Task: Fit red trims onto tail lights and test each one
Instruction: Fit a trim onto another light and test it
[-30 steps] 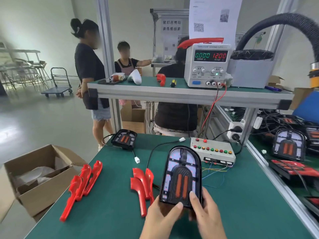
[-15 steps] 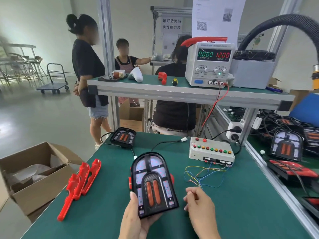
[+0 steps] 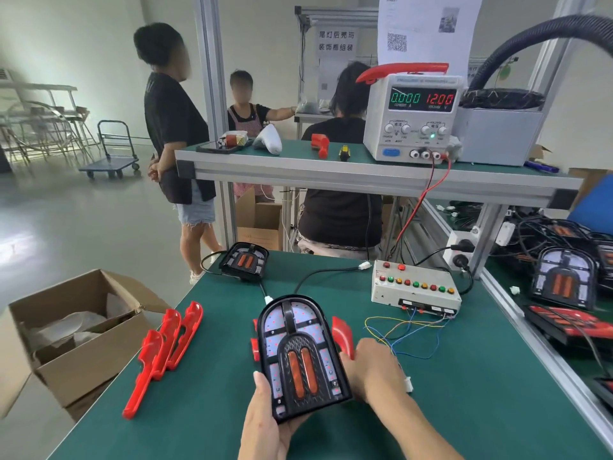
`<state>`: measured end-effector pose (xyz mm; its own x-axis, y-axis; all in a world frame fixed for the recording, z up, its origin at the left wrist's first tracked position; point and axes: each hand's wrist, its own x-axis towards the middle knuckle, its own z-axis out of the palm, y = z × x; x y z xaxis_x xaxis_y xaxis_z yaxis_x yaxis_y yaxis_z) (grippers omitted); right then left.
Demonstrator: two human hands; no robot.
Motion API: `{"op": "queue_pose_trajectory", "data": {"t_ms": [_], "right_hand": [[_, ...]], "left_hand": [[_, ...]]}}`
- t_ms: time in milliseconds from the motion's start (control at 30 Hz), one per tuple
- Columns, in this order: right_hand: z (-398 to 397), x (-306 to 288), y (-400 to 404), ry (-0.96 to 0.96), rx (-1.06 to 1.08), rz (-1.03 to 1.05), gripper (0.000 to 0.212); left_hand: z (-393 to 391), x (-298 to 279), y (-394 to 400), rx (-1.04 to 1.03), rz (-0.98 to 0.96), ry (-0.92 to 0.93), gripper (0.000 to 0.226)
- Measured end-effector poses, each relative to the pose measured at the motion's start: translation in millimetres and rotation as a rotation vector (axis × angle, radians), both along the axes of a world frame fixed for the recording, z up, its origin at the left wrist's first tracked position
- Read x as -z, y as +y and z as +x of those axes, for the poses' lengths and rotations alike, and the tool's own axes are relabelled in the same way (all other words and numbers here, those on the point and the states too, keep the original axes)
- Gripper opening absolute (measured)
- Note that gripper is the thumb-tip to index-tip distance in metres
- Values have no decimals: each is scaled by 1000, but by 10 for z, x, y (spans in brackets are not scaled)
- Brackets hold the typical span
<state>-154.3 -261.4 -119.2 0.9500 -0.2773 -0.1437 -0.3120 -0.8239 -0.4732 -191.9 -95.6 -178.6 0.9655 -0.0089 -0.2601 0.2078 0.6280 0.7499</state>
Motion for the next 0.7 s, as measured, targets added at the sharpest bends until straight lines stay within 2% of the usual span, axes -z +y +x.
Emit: {"op": "queue_pose_trajectory", "data": {"t_ms": [67,167,267,467,700], "right_hand": [[-221,-11,-193,-166,57,-1,28],[-602,-100,-426,-482,164,111,23],[-796,-198,-388,-632,135,217,17],[-664,-125,-146,-652,-88,123,21],[-600,-36,-65,-651,-78,41,28]], "left_hand": [[-22,15,-28,16,41,-18,69],[-54,17,-93,26,110,-45,67],[-82,17,-198,68,173,-90,69],[-99,31,-259,64,231,-111,55],[-154,34,-231,81,342,-117,58]]}}
